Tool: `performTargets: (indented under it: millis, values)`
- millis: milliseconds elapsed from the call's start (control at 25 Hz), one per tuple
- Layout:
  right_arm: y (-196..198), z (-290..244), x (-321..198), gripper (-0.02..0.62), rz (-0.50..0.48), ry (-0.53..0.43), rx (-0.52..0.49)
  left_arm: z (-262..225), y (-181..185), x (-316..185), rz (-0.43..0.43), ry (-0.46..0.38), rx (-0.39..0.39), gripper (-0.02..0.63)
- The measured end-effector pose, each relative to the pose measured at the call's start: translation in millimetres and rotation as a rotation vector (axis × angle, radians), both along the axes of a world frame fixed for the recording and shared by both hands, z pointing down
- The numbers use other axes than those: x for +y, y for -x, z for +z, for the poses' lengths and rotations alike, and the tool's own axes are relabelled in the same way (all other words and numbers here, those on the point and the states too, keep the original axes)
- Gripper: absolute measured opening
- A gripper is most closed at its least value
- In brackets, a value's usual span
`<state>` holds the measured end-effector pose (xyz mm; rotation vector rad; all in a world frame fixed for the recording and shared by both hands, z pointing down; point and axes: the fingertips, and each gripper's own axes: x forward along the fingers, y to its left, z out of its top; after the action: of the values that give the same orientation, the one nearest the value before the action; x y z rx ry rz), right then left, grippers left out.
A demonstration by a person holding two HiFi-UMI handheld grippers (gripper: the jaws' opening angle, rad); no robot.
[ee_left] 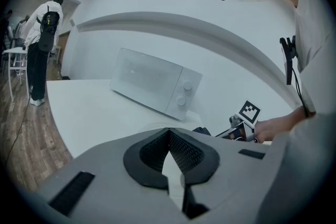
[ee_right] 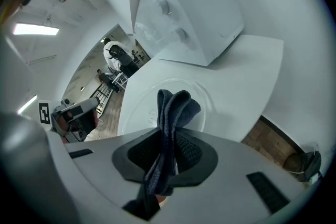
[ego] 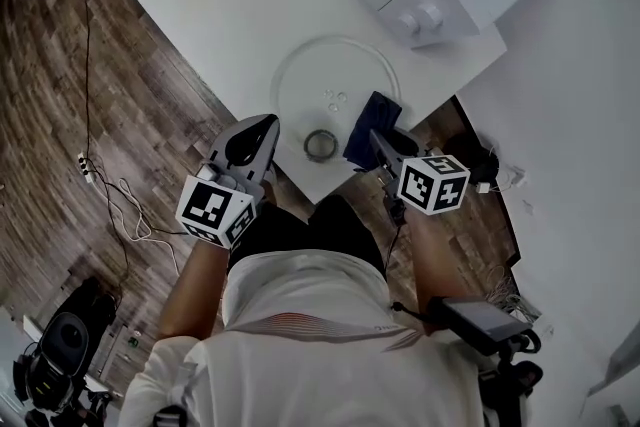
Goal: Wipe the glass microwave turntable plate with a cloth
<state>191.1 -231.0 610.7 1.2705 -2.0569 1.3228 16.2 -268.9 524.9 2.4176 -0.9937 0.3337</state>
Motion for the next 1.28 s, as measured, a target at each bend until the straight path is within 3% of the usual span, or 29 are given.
performTargets:
  millis: [400, 800, 1040, 1280]
  values:
    - [-39, 0, 14, 0.061, 0.061, -0.022, 0.005, -7, -27, 15, 0.027, -0.012, -0.014, 0.011]
    - [-2, -104, -1, 0.061, -0.020, -0.365, -0.212, -82, -38, 26, 0.000, -0.137, -0.056, 0.011]
    - [5, -161, 4, 0.061, -0.101, -0.463, -0.255, -134, -44, 36, -0.046, -0.235, -0.045, 0.011]
    - [7, -207, 5, 0.061, -0.106, -0.583, -0.259, -179, -32, 36, -0.061, -0.346, -0.025, 0.011]
